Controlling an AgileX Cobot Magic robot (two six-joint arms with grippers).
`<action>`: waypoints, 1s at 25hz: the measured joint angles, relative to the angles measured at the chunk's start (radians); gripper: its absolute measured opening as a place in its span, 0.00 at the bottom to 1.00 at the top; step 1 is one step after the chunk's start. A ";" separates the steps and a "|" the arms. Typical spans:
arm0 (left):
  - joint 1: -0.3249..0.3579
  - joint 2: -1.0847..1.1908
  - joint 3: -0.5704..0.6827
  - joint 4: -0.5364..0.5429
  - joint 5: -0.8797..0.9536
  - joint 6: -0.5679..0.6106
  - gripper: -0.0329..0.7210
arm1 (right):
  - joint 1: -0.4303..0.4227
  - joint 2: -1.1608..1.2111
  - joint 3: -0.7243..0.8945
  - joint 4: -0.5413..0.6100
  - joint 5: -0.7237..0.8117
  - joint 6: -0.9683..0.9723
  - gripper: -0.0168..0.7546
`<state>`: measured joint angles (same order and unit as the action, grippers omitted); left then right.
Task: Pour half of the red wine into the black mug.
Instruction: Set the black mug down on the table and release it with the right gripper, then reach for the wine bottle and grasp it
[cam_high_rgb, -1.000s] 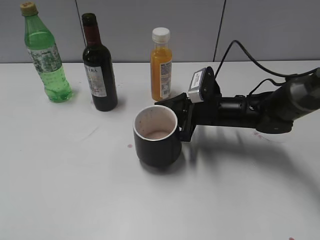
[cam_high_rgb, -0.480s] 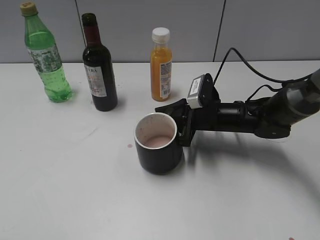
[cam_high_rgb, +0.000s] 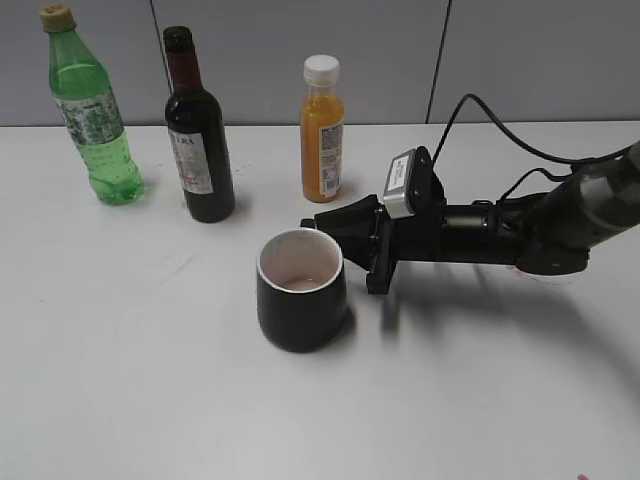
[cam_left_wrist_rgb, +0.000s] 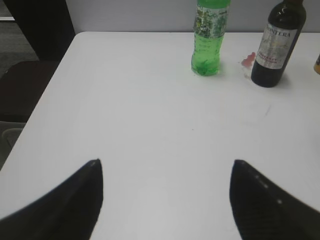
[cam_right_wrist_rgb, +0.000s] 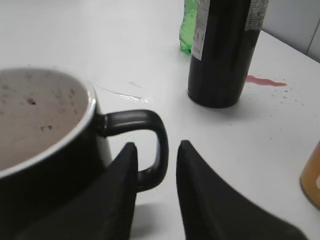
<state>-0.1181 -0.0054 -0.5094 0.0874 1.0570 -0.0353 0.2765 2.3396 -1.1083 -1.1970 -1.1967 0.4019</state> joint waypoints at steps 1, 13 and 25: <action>0.000 0.000 0.000 0.000 0.000 0.000 0.83 | -0.007 0.000 0.000 -0.005 -0.004 0.000 0.30; 0.000 0.000 0.000 0.000 0.000 0.000 0.83 | -0.108 0.000 0.000 -0.069 -0.011 0.001 0.37; 0.000 0.000 0.000 0.000 0.000 0.000 0.83 | -0.268 -0.089 0.000 0.226 0.090 0.001 0.83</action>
<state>-0.1181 -0.0054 -0.5094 0.0874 1.0570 -0.0353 0.0081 2.2502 -1.1083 -0.9707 -1.1070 0.4028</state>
